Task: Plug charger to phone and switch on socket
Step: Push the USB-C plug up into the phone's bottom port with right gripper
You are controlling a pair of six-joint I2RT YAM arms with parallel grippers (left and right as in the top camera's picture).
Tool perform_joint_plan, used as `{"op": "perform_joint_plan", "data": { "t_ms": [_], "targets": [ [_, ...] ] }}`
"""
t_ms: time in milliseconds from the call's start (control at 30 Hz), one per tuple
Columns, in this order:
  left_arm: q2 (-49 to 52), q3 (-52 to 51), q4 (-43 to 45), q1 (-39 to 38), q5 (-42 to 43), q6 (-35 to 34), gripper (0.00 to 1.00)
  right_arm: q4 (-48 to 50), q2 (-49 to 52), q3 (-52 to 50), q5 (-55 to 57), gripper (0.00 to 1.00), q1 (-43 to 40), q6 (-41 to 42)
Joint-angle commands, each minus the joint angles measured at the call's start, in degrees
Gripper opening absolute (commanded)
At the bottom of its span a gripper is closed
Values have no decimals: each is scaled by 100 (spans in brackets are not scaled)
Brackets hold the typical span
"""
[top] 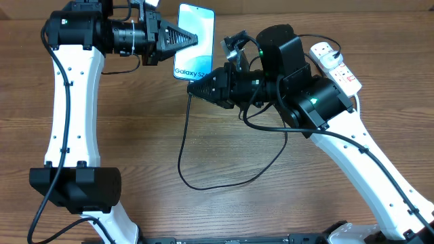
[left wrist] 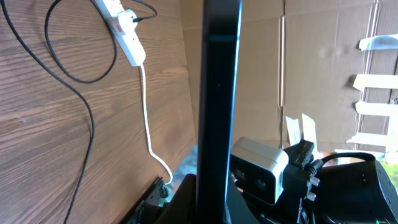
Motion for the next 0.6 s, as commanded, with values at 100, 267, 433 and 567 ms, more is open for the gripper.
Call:
{"op": "perform_joint_plan", "data": {
  "t_ms": [100,267,433,567],
  "targets": [
    [-44,55,-105,24,328,-94,4,87,127,50,129,4,-7,146],
    [-44,55,-149,24,385,55,4,208,140,50,142,4,-17,118],
    [-44,55,-149,24,474,122,4,201,140,50,232,4,-17,28],
    [-44,55,-138,31,214,122,4,0,140,50,212,38,-15,-74]
  ]
}}
